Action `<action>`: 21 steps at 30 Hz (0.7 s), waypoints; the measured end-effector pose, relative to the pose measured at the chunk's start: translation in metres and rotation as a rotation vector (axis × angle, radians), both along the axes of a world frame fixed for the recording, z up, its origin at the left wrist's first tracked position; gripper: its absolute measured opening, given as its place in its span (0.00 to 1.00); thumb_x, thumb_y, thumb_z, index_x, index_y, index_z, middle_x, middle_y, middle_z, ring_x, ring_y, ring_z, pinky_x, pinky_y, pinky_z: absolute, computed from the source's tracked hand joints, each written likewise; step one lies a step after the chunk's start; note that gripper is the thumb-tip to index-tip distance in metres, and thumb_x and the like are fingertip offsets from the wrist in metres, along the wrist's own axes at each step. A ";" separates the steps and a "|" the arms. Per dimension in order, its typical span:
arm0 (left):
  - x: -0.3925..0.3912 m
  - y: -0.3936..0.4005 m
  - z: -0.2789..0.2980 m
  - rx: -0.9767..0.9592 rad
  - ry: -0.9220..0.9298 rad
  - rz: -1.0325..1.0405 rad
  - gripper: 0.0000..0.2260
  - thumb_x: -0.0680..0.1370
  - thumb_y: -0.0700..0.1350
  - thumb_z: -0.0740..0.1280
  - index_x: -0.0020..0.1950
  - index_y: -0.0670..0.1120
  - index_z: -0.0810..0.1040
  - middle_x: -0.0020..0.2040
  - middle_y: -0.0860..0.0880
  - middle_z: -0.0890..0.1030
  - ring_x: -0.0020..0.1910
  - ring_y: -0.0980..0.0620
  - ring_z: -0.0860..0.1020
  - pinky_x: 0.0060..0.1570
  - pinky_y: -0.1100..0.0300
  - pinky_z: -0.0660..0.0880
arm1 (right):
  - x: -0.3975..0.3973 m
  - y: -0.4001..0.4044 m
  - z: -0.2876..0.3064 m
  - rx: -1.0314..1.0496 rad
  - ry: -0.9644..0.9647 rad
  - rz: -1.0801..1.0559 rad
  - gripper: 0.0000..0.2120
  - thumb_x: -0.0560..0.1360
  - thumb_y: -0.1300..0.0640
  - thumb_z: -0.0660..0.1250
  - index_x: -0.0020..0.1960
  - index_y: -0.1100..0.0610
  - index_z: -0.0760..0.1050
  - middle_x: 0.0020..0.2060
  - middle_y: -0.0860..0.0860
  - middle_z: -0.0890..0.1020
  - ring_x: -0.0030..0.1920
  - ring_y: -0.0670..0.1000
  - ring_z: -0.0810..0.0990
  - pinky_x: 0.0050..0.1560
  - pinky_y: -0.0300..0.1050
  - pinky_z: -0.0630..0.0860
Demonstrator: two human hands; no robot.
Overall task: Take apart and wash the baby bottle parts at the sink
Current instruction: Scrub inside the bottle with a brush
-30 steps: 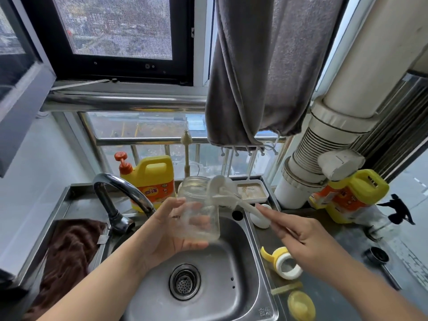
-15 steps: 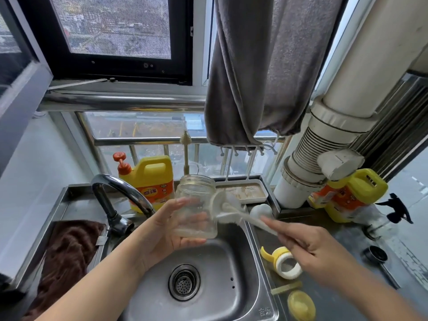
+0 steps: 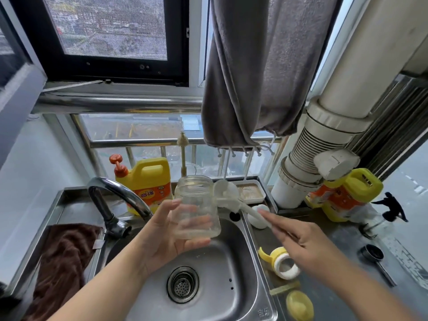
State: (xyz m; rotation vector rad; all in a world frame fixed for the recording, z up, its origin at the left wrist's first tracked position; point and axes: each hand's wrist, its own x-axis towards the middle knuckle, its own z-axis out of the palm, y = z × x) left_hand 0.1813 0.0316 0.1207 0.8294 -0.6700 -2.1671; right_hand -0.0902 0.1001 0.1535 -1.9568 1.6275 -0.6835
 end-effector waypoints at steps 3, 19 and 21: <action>0.001 -0.003 0.005 -0.018 0.014 0.019 0.38 0.54 0.56 0.81 0.58 0.39 0.79 0.58 0.35 0.79 0.55 0.36 0.79 0.47 0.43 0.80 | 0.014 0.003 -0.001 -0.018 -0.073 0.024 0.29 0.79 0.57 0.63 0.60 0.21 0.64 0.31 0.43 0.77 0.28 0.42 0.69 0.32 0.31 0.64; 0.001 -0.013 0.000 -0.120 -0.076 0.025 0.44 0.51 0.52 0.83 0.65 0.48 0.73 0.60 0.37 0.78 0.55 0.36 0.79 0.42 0.48 0.82 | 0.011 0.012 -0.007 -0.013 0.036 0.089 0.24 0.77 0.52 0.61 0.63 0.25 0.65 0.39 0.44 0.79 0.36 0.45 0.76 0.36 0.40 0.71; 0.002 -0.012 0.000 -0.130 -0.067 0.006 0.44 0.51 0.53 0.83 0.65 0.49 0.73 0.60 0.38 0.79 0.56 0.36 0.79 0.42 0.48 0.82 | -0.001 0.009 -0.004 -0.009 0.059 0.040 0.25 0.77 0.52 0.62 0.61 0.22 0.64 0.41 0.42 0.81 0.39 0.45 0.78 0.38 0.41 0.73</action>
